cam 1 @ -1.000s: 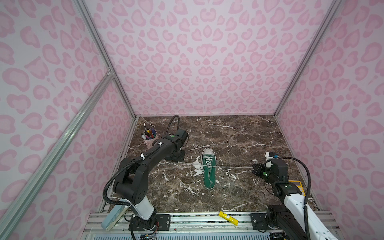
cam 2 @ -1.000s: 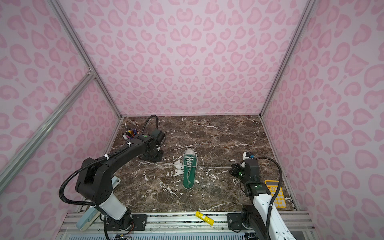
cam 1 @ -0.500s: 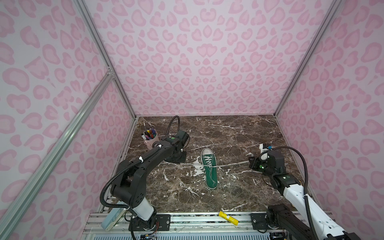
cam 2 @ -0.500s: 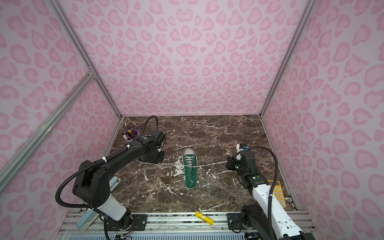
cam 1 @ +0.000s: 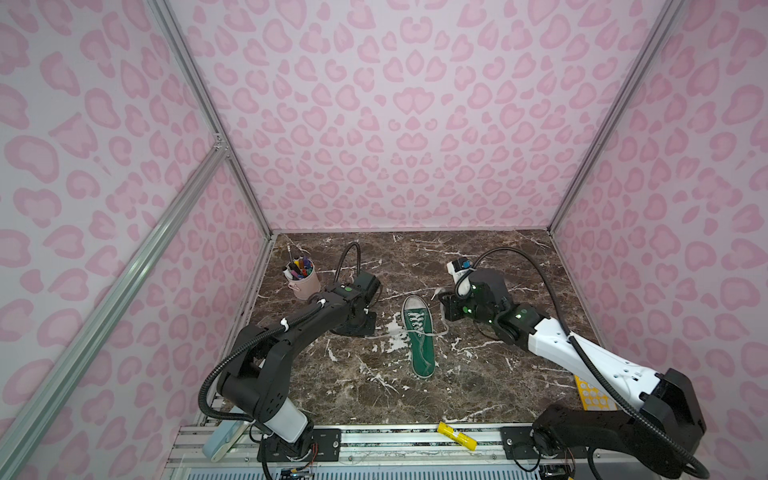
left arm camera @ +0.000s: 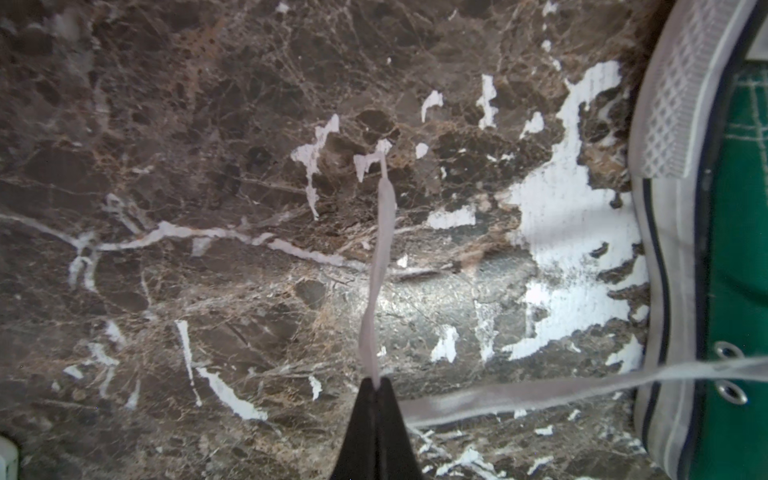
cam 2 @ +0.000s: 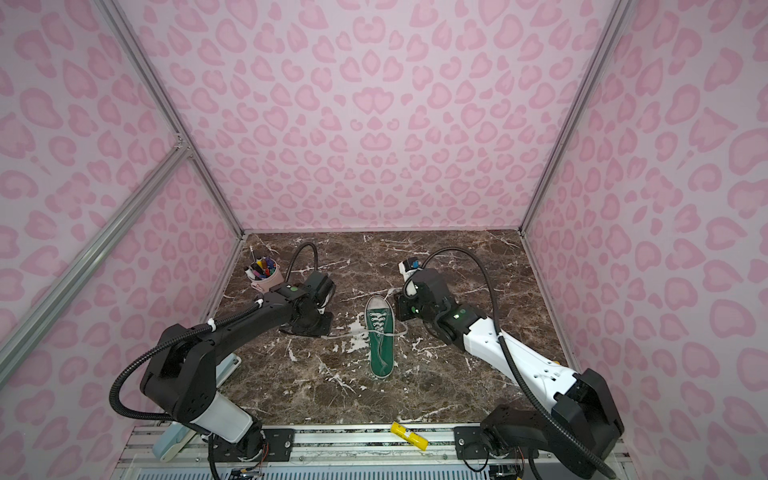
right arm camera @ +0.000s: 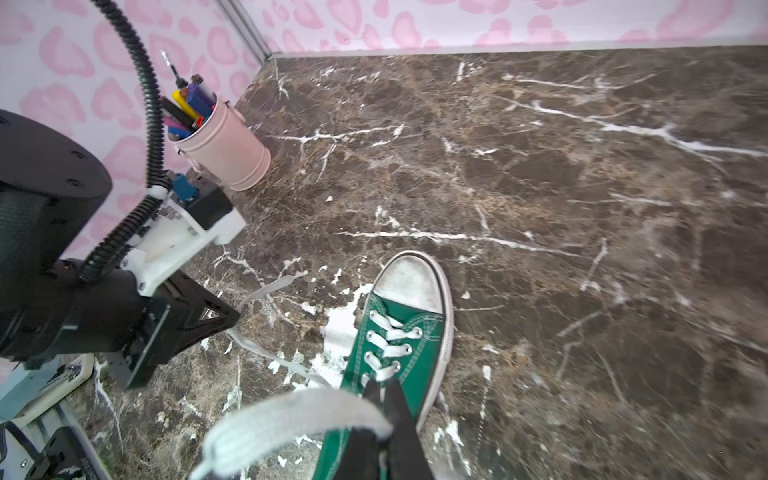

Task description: Tie the shoes

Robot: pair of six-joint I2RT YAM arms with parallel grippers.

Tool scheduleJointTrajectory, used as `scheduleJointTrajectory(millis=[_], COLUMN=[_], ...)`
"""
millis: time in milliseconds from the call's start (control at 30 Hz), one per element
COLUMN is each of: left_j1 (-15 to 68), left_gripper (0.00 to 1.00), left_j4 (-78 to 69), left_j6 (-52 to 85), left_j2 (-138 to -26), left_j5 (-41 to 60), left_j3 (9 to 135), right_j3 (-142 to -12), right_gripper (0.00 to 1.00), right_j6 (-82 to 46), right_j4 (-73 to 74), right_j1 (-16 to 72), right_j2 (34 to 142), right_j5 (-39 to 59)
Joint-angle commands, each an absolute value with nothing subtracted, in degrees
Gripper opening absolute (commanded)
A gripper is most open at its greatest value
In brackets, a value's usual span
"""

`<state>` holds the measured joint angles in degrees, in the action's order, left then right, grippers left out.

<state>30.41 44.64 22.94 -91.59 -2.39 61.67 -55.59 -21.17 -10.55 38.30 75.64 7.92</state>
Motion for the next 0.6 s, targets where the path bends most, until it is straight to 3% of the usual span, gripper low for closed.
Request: scheduleJointTrajectory(millis=[0,333,567], left_j1=[31.31,33.74,33.88], left_gripper=[0.03,0.03,0.03], left_j4=[41.42,37.97,36.50], left_j6=[25.32,28.84,30.49], left_j2=[-91.28,-90.98,-89.26], left_j5=[-1.15,-0.81,-1.25], left_j3=[60.42,56.39,53.91], right_j3=[-59.92,-76.40,-80.04], right_gripper=[0.07,0.07,0.08], right_j6=[-20.34,-22.11,-26.11], right_j4=[-8.40,-9.33,-7.18], right_j1=[40.69,43.65,44.69], right_j2=[80.66,100.47,108.16], right_j5=[7.11,14.84,17.86])
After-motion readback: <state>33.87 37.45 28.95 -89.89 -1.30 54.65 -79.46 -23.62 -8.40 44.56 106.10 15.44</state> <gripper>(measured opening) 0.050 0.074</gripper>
